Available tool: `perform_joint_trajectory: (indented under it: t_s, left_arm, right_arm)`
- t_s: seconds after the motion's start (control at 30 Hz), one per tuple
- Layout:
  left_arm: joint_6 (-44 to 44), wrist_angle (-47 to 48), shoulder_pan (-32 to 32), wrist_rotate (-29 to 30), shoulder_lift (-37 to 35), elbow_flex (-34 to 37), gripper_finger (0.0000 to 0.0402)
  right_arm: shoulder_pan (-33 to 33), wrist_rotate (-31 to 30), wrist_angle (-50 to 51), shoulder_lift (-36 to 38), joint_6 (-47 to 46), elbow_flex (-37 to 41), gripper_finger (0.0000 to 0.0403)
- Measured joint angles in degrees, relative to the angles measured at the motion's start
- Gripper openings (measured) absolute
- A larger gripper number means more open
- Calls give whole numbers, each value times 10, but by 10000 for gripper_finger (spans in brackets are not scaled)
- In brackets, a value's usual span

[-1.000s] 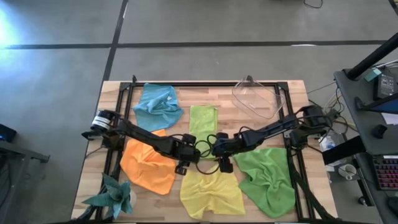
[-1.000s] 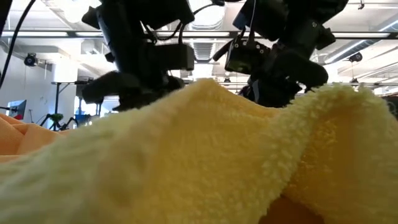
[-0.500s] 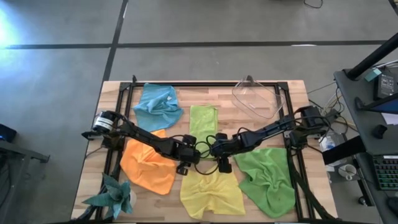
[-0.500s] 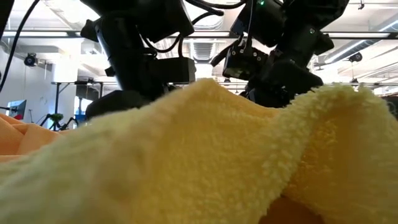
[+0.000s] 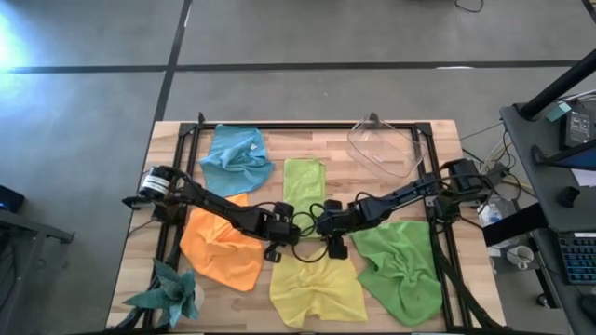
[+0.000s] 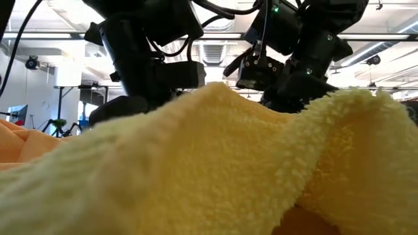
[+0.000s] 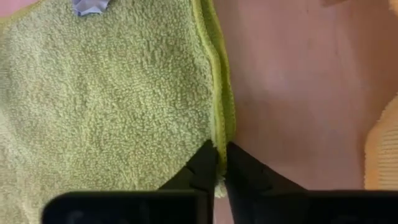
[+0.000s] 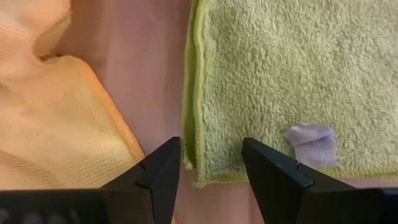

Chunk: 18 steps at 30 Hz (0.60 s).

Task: Fold microfiber towels
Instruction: Fold the light green microfiber cloth

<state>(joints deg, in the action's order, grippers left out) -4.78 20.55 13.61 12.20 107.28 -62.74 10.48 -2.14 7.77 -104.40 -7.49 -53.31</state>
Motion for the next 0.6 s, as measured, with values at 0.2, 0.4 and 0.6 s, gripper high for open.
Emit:
perform_joint_trajectory:
  t_s: [0.2,0.4,0.6]
  left_arm:
    - [44,-22,-3,7,1,1,6]
    - [71,-25,-5,3,1,2,2]
    - [75,-24,-6,3,1,1,2]
  right_arm:
    - [1,-10,1,0,0,2,161]
    - [1,-30,2,0,0,2,132]
    - [1,-40,2,0,-11,2,73]
